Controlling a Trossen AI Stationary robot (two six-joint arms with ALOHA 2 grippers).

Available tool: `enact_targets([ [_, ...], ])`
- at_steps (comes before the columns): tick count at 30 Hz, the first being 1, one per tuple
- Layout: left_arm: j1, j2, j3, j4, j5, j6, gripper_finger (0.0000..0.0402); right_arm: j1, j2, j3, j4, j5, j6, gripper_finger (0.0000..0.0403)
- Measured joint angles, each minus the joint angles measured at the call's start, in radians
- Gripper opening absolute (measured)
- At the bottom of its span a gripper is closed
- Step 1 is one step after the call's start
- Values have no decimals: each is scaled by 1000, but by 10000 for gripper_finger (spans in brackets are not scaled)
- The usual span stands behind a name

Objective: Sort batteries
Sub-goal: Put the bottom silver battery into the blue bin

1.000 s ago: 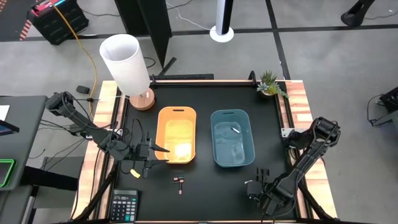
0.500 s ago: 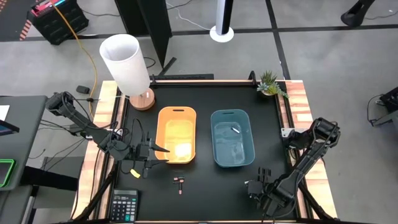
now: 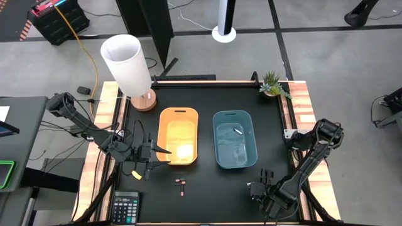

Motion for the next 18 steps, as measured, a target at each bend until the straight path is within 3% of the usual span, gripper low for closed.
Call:
enact_targets([
  [9,0,0,0,0,0,0,157,0,0,0,6,5,35,218],
  [18,0,0,0,1,0,14,157,42,0,0,-3,98,97,218],
])
